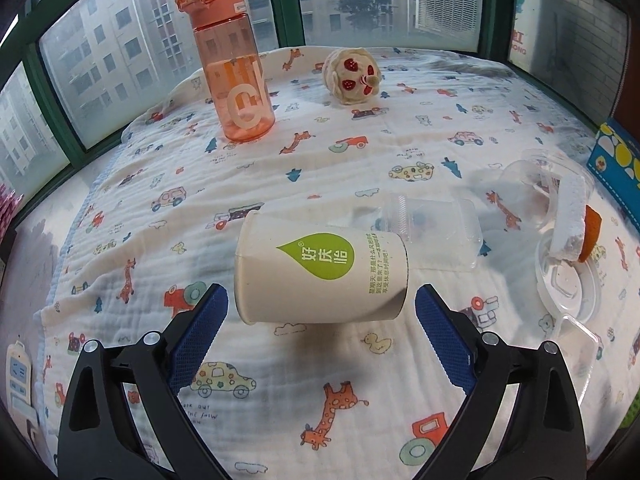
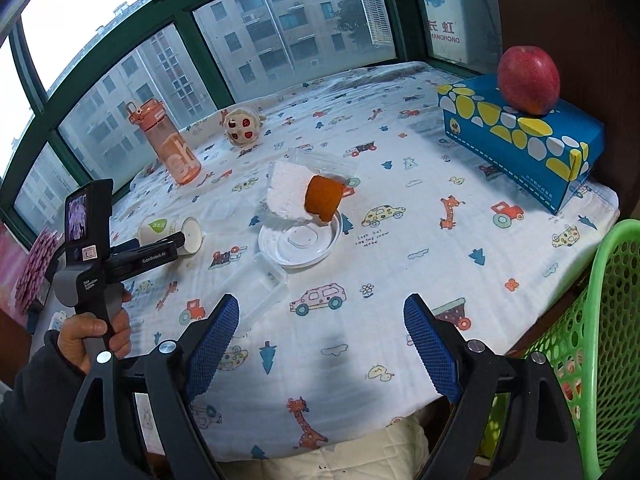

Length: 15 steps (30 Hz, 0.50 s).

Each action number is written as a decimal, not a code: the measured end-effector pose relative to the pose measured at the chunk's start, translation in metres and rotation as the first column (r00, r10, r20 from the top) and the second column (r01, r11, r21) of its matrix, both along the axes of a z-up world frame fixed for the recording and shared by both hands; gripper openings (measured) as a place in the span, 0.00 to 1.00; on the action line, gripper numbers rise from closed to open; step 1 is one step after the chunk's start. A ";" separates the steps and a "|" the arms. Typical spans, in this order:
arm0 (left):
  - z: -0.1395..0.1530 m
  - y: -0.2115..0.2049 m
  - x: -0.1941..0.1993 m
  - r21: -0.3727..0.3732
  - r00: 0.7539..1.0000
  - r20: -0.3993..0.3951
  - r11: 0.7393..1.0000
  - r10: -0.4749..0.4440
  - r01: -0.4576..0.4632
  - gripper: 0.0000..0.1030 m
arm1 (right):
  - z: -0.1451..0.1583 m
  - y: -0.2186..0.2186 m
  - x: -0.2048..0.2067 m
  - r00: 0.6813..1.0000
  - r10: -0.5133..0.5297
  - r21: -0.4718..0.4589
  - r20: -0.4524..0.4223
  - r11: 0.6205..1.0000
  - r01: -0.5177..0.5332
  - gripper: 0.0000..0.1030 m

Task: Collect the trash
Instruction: 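Grasp the white paper cup with the left gripper while the right gripper grasps the clear plastic box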

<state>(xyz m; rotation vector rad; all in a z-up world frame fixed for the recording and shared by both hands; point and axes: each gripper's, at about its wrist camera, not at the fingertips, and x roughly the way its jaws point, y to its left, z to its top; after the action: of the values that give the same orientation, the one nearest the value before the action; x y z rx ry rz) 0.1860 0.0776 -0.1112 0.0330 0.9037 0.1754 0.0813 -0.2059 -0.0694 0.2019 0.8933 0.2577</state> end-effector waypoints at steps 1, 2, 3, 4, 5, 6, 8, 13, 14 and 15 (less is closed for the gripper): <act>-0.001 0.000 0.001 0.010 1.000 0.001 1.000 0.005 -0.005 0.91 | -0.001 0.003 0.001 1.000 0.004 -0.001 -0.003 1.000 -0.004 0.79; -0.002 0.000 0.002 0.016 1.000 0.001 1.000 0.009 -0.009 0.91 | -0.001 0.005 0.002 1.000 0.009 -0.003 -0.005 1.000 -0.009 0.79; -0.003 0.000 0.004 0.014 1.000 -0.001 1.000 0.010 -0.010 0.91 | -0.002 0.008 0.003 1.000 0.013 -0.004 -0.008 1.000 -0.013 0.79; -0.004 0.000 0.005 0.012 1.000 -0.003 1.000 0.010 -0.010 0.91 | -0.003 0.010 0.003 1.000 0.017 -0.004 -0.010 1.000 -0.017 0.79; -0.005 0.000 0.006 0.017 1.000 -0.004 1.000 0.013 -0.012 0.91 | -0.004 0.013 0.004 1.000 0.021 -0.005 -0.013 1.000 -0.021 0.79; -0.006 0.000 0.006 0.022 1.000 -0.004 1.000 0.014 -0.014 0.91 | -0.004 0.015 0.005 1.000 0.024 -0.005 -0.015 1.000 -0.024 0.79; -0.009 0.001 0.008 0.012 1.000 -0.009 1.000 0.011 -0.010 0.90 | -0.006 0.019 0.007 0.999 0.029 -0.007 -0.021 1.000 -0.029 0.79; -0.010 0.005 0.007 -0.031 1.000 0.000 1.000 -0.005 0.005 0.81 | -0.011 0.028 0.012 0.998 0.041 -0.001 -0.042 0.999 -0.041 0.79; -0.009 0.006 0.005 -0.038 1.000 0.004 0.999 -0.009 0.009 0.81 | -0.012 0.031 0.014 0.998 0.043 0.000 -0.049 0.999 -0.043 0.79; -0.008 0.007 0.005 -0.043 1.000 0.006 0.999 -0.010 0.010 0.81 | -0.014 0.033 0.015 0.997 0.044 0.001 -0.056 0.999 -0.044 0.79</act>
<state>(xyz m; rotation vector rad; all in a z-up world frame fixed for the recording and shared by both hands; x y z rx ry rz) 0.1906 0.0847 -0.1192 -0.0025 0.9012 0.1466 0.0962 -0.1731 -0.0831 0.1900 0.9543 0.2940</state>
